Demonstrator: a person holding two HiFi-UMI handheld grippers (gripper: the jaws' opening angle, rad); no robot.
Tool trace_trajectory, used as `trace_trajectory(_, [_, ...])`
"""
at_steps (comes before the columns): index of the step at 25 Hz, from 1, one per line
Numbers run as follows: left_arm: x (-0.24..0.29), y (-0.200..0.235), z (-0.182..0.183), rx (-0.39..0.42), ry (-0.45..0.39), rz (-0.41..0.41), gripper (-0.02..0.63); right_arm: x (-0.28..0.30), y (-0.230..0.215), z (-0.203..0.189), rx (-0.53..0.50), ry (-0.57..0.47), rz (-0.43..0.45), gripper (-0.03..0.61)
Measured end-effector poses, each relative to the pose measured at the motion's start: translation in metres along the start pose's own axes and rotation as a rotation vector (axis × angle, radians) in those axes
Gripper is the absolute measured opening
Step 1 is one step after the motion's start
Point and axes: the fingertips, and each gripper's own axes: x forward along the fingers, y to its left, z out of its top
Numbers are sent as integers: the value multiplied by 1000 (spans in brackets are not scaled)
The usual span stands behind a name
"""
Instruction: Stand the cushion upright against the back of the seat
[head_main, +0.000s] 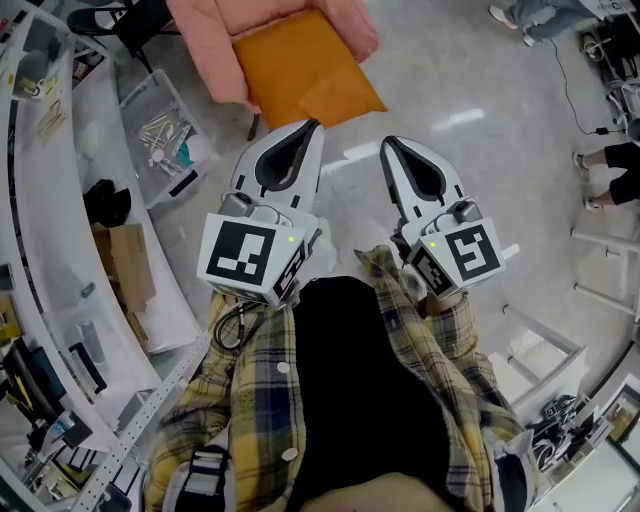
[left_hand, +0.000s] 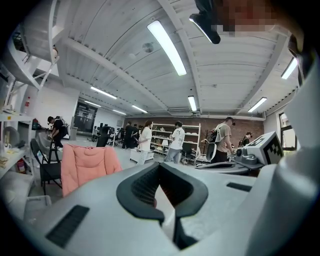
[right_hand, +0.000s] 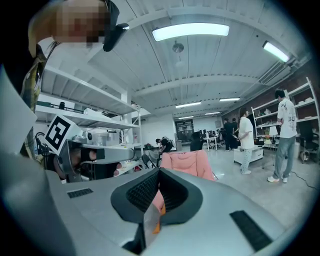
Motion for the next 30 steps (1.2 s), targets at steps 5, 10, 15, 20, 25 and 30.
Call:
trace_trajectory(5, [20, 7, -2, -5, 18, 8, 2, 11, -19, 2, 22, -2, -2, 17])
trace_trajectory(10, [51, 15, 3, -16, 15, 43, 2, 27, -50, 6, 18, 11, 25, 17])
trace_trajectory(15, [96, 22, 15, -23, 2, 86, 2, 46, -97, 20, -1, 13, 59, 18])
trace_trajectory(20, [139, 23, 32, -28, -22, 156, 2, 55, -141, 35, -18, 24, 117, 17])
trace_trajectory(25, [173, 23, 42, -42, -34, 249, 2, 63, -184, 44, -30, 39, 188, 17])
trace_trajectory(30, [179, 19, 36, -70, -20, 372, 2, 68, -208, 43, -29, 66, 285, 17])
